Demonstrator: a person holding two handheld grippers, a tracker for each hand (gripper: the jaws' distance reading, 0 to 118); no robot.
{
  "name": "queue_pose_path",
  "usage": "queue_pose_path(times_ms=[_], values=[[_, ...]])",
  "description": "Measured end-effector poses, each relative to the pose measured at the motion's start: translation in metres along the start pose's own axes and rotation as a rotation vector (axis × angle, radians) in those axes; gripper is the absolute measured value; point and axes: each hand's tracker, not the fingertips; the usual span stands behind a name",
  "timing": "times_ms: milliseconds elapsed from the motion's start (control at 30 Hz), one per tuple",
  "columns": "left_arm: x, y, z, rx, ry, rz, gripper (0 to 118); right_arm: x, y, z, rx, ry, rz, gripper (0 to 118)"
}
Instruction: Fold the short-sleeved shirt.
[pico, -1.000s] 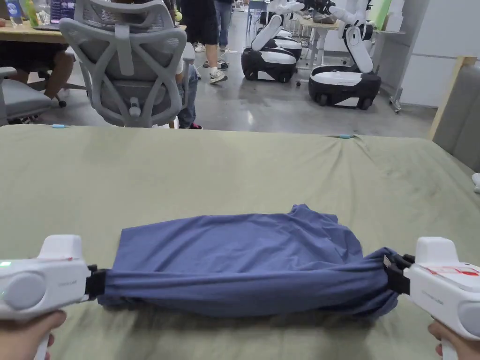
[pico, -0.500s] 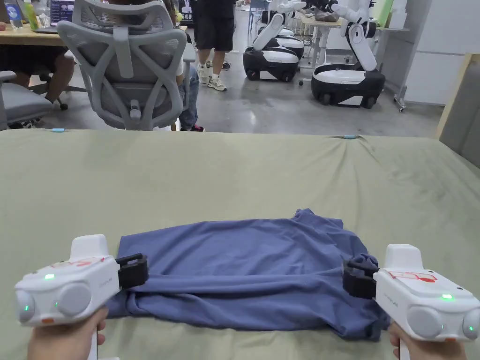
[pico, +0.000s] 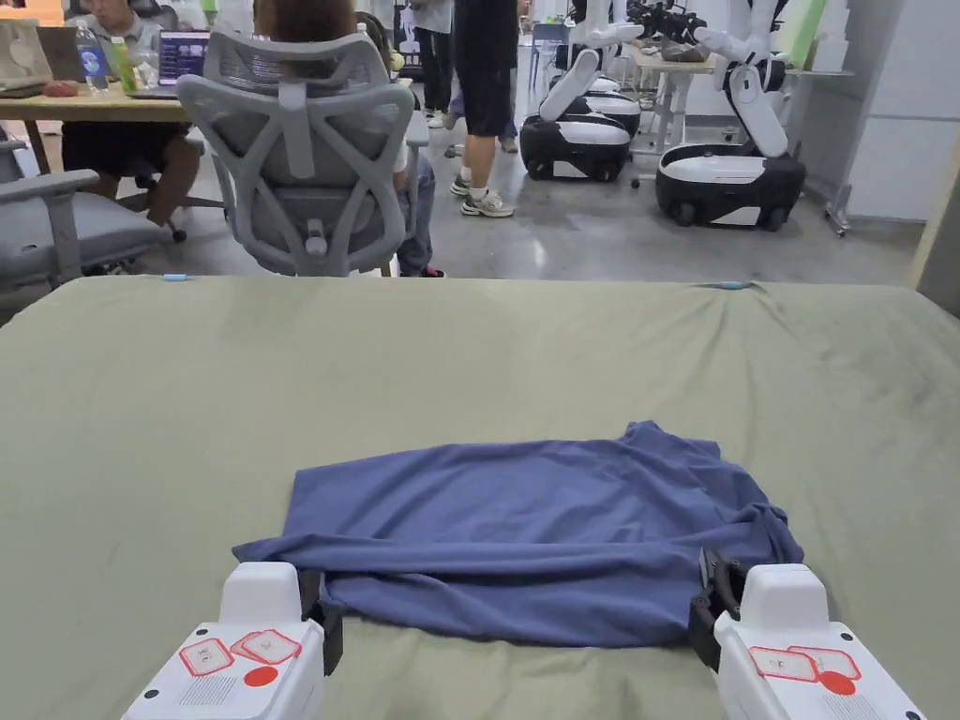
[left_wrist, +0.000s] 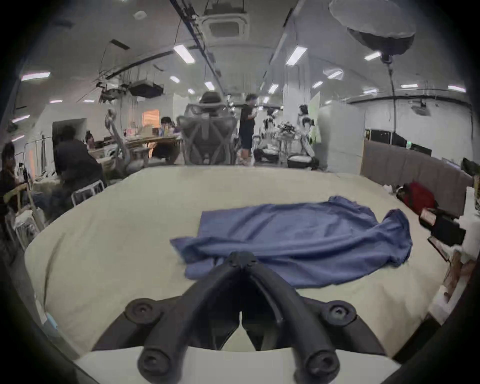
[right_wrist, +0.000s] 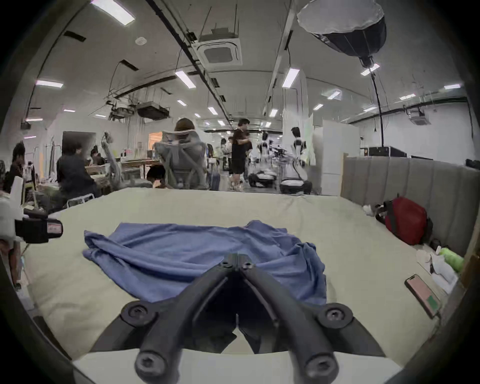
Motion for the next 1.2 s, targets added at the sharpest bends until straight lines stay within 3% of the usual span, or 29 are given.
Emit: queue_pose_path(times_ms=[100,233,267,300,333,367,400,433,500,567,633,667,700,733,833,867,900,933,967,1000,1067,1100,1133,1200], values=[[-0.024,-0.003,-0.025,-0.165,0.023,0.073,0,0.000,0.002,-0.001,-0.001,-0.005,0.007,0],[-0.037,0.017,-0.065,-0.249,0.021,0.053,0,0.004,0.004,-0.004,-0.017,0.000,-0.002,0],[-0.040,0.022,-0.076,-0.255,0.017,0.053,14,0.007,0.001,-0.005,-0.021,-0.001,-0.006,0],[-0.039,0.025,-0.090,-0.274,0.017,0.046,45,0.009,0.001,-0.005,-0.021,-0.003,-0.010,0],[-0.038,0.027,-0.104,-0.293,0.024,0.033,90,0.011,0.001,-0.004,-0.021,-0.007,-0.013,0],[-0.038,0.026,-0.118,-0.310,0.030,0.025,108,0.014,0.002,-0.004,-0.022,-0.011,-0.018,0],[-0.037,0.026,-0.129,-0.349,0.027,0.010,106,0.017,-0.001,-0.004,-0.024,-0.013,-0.024,0],[-0.035,0.025,-0.138,-0.355,0.021,0.002,93,0.020,-0.001,-0.004,-0.026,-0.019,-0.027,0],[-0.030,0.017,-0.166,-0.422,0.029,-0.042,80,0.027,-0.001,-0.005,-0.038,-0.031,-0.035,0],[-0.029,0.006,-0.185,-0.522,0.004,-0.069,78,0.039,0.001,-0.007,-0.051,-0.049,-0.038,0],[-0.027,0.014,-0.173,-0.474,0.019,-0.024,77,0.059,0.006,-0.012,-0.095,-0.091,-0.047,0],[-0.027,0.019,-0.167,-0.471,0.010,-0.027,69,0.072,0.008,-0.019,-0.156,-0.104,-0.048,0],[-0.026,0.024,-0.160,-0.440,-0.005,-0.039,46,0.084,0.010,-0.028,-0.215,-0.114,-0.043,0],[-0.024,0.026,-0.150,-0.405,-0.052,-0.028,6,0.095,0.010,-0.039,-0.307,-0.110,-0.035,0],[-0.012,0.032,-0.141,-0.397,-0.029,-0.085,6,0.121,0.004,-0.072,-0.464,-0.063,-0.062,4],[-0.012,0.032,-0.142,-0.390,-0.030,-0.084,6,0.124,0.000,-0.083,-0.498,-0.049,-0.069,20],[-0.011,0.033,-0.142,-0.389,-0.033,-0.081,6,0.124,-0.004,-0.092,-0.523,-0.055,-0.056,53],[-0.010,0.033,-0.142,-0.385,-0.031,-0.078,6,0.121,-0.009,-0.100,-0.554,-0.076,-0.021,99],[-0.009,0.033,-0.143,-0.384,-0.030,-0.076,6,0.120,-0.014,-0.107,-0.578,-0.083,-0.002,115],[-0.010,0.031,-0.144,-0.384,-0.032,-0.075,6,0.119,-0.018,-0.113,-0.570,-0.068,-0.009,114],[-0.010,0.027,-0.148,-0.394,-0.031,-0.071,6,0.116,-0.026,-0.126,-0.643,0.000,-0.038,85],[-0.009,0.026,-0.149,-0.400,-0.030,-0.071,6,0.114,-0.028,-0.129,-0.663,0.032,-0.045,58],[-0.010,0.023,-0.147,-0.406,-0.033,-0.071,6,0.112,-0.028,-0.129,-0.662,0.064,-0.049,14],[-0.012,0.023,-0.138,-0.405,-0.042,-0.059,6,0.103,-0.014,-0.115,-0.616,0.030,-0.014,9]])
